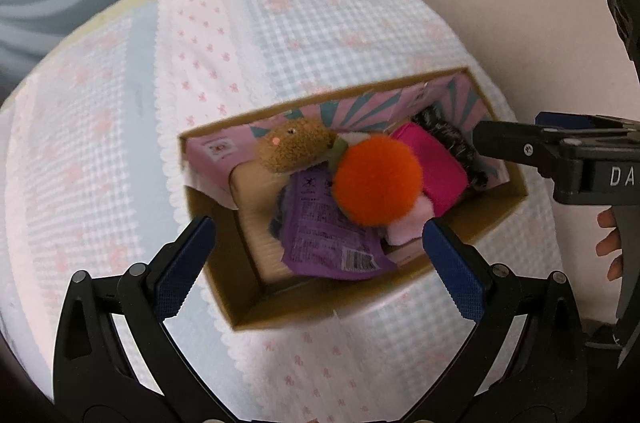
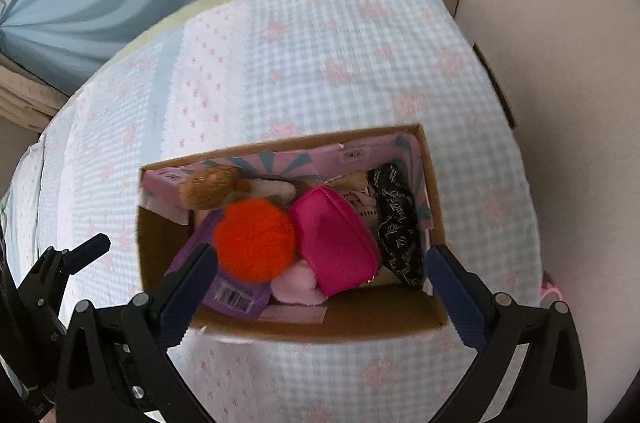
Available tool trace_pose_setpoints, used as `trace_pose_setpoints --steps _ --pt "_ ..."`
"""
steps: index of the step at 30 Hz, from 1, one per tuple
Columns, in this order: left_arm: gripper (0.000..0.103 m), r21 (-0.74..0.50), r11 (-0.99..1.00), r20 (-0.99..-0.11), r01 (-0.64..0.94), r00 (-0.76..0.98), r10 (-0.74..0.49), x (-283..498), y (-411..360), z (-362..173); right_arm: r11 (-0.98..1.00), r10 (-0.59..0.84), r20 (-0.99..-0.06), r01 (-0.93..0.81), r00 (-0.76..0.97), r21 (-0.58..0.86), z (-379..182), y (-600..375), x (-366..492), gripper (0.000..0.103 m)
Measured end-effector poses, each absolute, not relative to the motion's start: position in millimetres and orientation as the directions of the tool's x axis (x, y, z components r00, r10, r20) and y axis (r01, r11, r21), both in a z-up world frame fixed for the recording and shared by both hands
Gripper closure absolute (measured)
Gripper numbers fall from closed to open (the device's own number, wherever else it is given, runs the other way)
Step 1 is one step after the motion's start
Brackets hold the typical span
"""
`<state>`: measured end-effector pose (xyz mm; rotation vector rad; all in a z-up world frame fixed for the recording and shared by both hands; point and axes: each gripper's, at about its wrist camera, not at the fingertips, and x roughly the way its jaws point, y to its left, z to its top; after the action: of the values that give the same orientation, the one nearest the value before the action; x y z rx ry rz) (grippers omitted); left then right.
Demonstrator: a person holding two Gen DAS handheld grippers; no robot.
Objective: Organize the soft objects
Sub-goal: 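Withdraw both tools up and away from the box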
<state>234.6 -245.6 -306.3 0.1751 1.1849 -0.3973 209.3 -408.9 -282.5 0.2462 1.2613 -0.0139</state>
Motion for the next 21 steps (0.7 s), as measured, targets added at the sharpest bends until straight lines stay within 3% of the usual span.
trace_pose_setpoints --steps 11,21 --pt "0.0 -0.052 0.962 -0.816 0.268 0.543 -0.196 168 -185 -144 0.987 0.107 -0.846 0.047 0.522 0.154 -117 -359 145 0.0" --pt "0.0 -0.038 0.987 -0.644 0.159 0.751 -0.146 89 -96 -33 0.995 0.094 -0.735 -0.033 0.671 0.097 -19 -275 77 0.0"
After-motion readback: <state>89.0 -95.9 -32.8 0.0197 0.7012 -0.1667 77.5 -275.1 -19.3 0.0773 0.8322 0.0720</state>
